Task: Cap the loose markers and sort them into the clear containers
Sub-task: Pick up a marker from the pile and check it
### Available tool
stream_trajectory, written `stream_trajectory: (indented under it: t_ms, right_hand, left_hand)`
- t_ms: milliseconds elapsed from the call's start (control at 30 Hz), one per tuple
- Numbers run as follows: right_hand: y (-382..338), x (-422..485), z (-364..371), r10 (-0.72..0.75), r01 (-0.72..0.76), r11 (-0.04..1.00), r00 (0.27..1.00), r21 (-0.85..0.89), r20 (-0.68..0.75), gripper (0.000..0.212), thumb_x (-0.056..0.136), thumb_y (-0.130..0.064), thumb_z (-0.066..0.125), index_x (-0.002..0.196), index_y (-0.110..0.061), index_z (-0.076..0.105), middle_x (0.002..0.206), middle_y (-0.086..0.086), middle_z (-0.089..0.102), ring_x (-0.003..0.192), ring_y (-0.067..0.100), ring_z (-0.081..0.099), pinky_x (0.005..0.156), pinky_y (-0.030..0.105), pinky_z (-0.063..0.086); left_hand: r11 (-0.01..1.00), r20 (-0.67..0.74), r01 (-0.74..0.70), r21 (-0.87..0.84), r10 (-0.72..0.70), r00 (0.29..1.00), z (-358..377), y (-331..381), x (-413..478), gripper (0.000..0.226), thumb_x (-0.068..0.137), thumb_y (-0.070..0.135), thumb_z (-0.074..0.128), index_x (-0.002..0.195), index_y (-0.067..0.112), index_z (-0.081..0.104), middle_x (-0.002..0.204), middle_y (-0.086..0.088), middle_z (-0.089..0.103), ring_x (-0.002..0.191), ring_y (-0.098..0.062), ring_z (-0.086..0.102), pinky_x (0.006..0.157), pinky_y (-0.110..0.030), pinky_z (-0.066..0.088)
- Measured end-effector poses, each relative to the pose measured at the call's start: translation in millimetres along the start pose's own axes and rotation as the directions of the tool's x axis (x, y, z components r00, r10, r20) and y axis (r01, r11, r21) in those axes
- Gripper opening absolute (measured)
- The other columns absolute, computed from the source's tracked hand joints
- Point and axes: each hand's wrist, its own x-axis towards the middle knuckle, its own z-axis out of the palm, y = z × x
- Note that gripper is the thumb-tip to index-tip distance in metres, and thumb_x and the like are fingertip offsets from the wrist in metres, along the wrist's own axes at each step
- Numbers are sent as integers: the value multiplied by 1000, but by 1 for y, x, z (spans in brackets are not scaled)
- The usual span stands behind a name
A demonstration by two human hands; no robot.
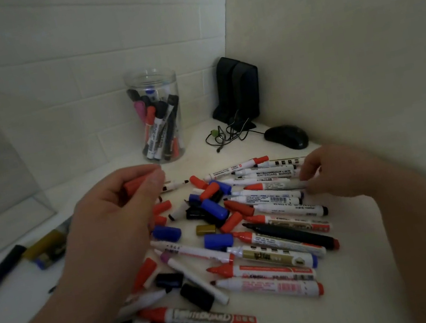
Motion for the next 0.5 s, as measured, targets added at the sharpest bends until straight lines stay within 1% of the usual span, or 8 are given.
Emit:
stream_trajectory:
  t_ms: [100, 167, 200, 267, 300, 333, 400, 500]
  right_hand:
    - [8, -10, -12, -62, 64, 996, 997, 58, -50, 11, 81, -27, 81, 83, -34, 73, 77, -8, 65, 69, 10, 60, 56, 23, 40]
    - [8, -20, -21, -115, 160, 939, 980, 305, -161, 10, 76, -36, 83, 79, -29, 77, 68, -4, 67, 61, 15, 56, 55, 26, 41]
    - [4, -26, -24, -120, 221, 826, 968, 519, -221, 21, 71, -41, 84, 79, -23, 78, 65, 2, 65, 56, 17, 51, 53, 26, 37]
    - [-7, -30, -24, -112, 325, 409, 945, 853, -307, 27, 65, -37, 81, 75, -12, 75, 63, 12, 61, 51, 18, 43, 45, 23, 30]
    - [-17, -32, -21, -127, 351, 236, 936, 906, -329, 19, 68, -30, 76, 73, -12, 74, 62, 11, 62, 48, 17, 42, 42, 21, 27]
    - [-30, -36, -16, -142, 356, 145, 931, 923, -337, 11, 71, -23, 70, 71, -13, 73, 61, 10, 63, 45, 16, 44, 39, 19, 25]
    - [-57, -45, -4, -179, 343, 116, 930, 932, -321, 11, 75, -18, 63, 69, -16, 72, 63, 11, 67, 44, 16, 50, 36, 16, 28]
    - [-78, -54, 13, -250, 380, 164, 909, 911, -334, 10, 78, -19, 65, 75, -19, 74, 72, 18, 71, 50, 24, 54, 35, 21, 35]
  left_hand:
    - [917, 24, 139, -375, -140, 990, -4, 1, 8, 11, 82, 23, 70, 90, 15, 71, 61, 3, 50, 47, -6, 49, 48, -19, 47]
    - [812, 104, 227, -538, -203, 974, -4, 1, 10, 13, 75, 19, 70, 86, 12, 67, 67, -2, 47, 49, -9, 45, 48, -21, 47]
    - [767, 159, 275, -579, -225, 961, -4, 0, 11, 14, 76, 18, 70, 87, 11, 67, 68, -2, 47, 51, -9, 44, 49, -22, 47]
    - [681, 249, 356, -641, -254, 935, -1, -4, 13, 18, 79, 15, 70, 96, 8, 69, 72, -1, 53, 56, -9, 44, 51, -23, 47]
    - [641, 278, 387, -663, -269, 922, 0, -6, 13, 22, 81, 15, 70, 101, 6, 69, 75, -1, 57, 58, -8, 46, 52, -22, 47]
    - [608, 306, 422, -673, -291, 906, 1, -5, 12, 24, 82, 17, 70, 103, 5, 71, 77, -1, 61, 60, -8, 50, 52, -22, 49]
    - [563, 354, 487, -668, -335, 873, 3, -3, 10, 22, 87, 22, 66, 100, 6, 74, 82, -3, 66, 65, -10, 58, 56, -24, 52]
    - [542, 353, 498, -676, -356, 866, 4, 3, 5, 23, 97, 24, 57, 93, 7, 73, 92, -9, 73, 77, -17, 70, 64, -28, 57]
